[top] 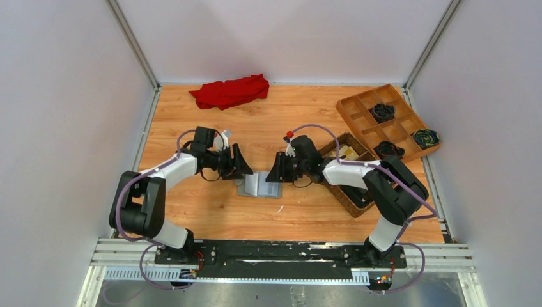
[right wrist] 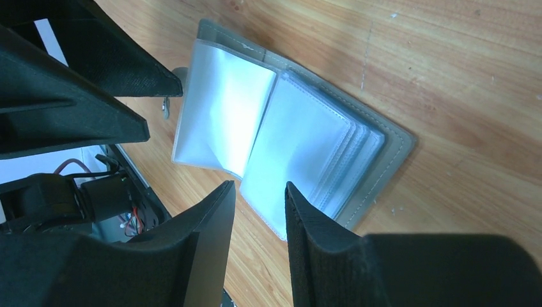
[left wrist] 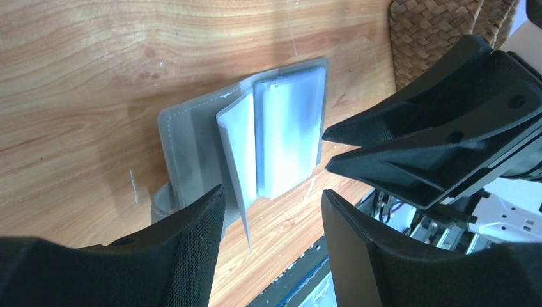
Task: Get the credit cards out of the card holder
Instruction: Remove the credit card from the card holder.
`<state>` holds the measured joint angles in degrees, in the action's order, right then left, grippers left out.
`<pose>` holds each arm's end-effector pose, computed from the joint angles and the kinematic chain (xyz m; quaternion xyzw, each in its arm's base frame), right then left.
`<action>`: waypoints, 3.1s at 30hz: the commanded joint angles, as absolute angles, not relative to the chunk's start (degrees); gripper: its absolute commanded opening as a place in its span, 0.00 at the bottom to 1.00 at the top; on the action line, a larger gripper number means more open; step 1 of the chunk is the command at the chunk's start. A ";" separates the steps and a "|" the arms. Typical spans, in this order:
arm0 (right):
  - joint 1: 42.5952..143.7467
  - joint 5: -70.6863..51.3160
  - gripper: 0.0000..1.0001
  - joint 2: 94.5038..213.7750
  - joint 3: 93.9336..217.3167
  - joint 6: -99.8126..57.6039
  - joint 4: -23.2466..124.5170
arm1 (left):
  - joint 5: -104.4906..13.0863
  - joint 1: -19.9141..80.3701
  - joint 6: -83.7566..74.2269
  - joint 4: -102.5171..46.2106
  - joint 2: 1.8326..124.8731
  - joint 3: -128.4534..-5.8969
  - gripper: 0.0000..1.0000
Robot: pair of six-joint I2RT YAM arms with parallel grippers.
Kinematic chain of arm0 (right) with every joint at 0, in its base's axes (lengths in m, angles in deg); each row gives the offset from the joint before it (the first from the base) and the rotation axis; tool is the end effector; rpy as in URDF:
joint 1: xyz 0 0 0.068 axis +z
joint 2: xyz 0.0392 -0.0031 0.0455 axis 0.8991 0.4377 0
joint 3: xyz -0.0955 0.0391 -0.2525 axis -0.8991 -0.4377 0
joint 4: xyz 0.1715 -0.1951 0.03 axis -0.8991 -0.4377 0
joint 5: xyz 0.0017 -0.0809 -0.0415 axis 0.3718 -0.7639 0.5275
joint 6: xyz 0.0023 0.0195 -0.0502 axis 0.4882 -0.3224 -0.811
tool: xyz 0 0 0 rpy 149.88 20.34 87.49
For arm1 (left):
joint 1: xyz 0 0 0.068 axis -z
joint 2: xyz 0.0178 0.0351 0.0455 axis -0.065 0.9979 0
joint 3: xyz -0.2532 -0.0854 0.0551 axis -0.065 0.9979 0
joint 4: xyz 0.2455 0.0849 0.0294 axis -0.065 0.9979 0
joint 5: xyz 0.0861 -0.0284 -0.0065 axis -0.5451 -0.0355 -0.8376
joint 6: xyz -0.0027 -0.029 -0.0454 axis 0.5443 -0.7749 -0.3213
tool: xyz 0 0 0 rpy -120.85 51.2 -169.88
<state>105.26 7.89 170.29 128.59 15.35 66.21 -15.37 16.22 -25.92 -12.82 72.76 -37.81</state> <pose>0.2522 0.2411 0.1723 -0.0877 0.8620 0.4522 0.2117 0.2650 -0.0815 0.1734 -0.0611 0.9040 -0.3996 0.1390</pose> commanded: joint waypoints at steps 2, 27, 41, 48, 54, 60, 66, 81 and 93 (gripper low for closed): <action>104.83 6.16 0.39 169.68 127.02 14.76 65.05 | -15.50 16.07 -23.21 -9.05 69.44 -40.06 0.60; 104.47 7.47 0.39 171.89 126.77 15.81 66.08 | -19.51 21.13 -21.25 -10.11 77.51 -38.49 0.60; 104.12 7.91 0.39 172.94 126.16 15.71 66.94 | -21.41 21.13 -23.48 -13.13 80.47 -36.62 0.59; 104.11 9.73 0.39 172.77 126.14 15.88 69.47 | -21.11 21.13 -23.40 -13.28 80.43 -36.58 0.59; 104.24 13.01 0.39 173.22 126.88 15.83 72.32 | -20.94 21.13 -23.32 -13.39 80.58 -36.66 0.59; 104.36 16.29 0.39 174.83 127.92 18.25 76.17 | -20.87 21.13 -23.16 -12.90 79.77 -36.73 0.59; 104.47 16.12 0.39 174.56 128.24 17.95 76.28 | -21.09 21.13 -23.00 -11.93 77.94 -36.97 0.59; 104.62 17.41 0.38 175.19 129.90 18.64 78.30 | -22.13 19.24 -21.58 -6.30 72.75 -41.22 0.61; 104.56 15.62 0.15 174.44 128.64 19.61 79.19 | -19.95 18.00 -21.96 -8.38 75.57 -39.48 0.60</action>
<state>104.53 15.97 174.22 128.68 19.19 77.80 -20.73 18.14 -22.46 -7.98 74.60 -40.24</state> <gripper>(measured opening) 0.194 0.603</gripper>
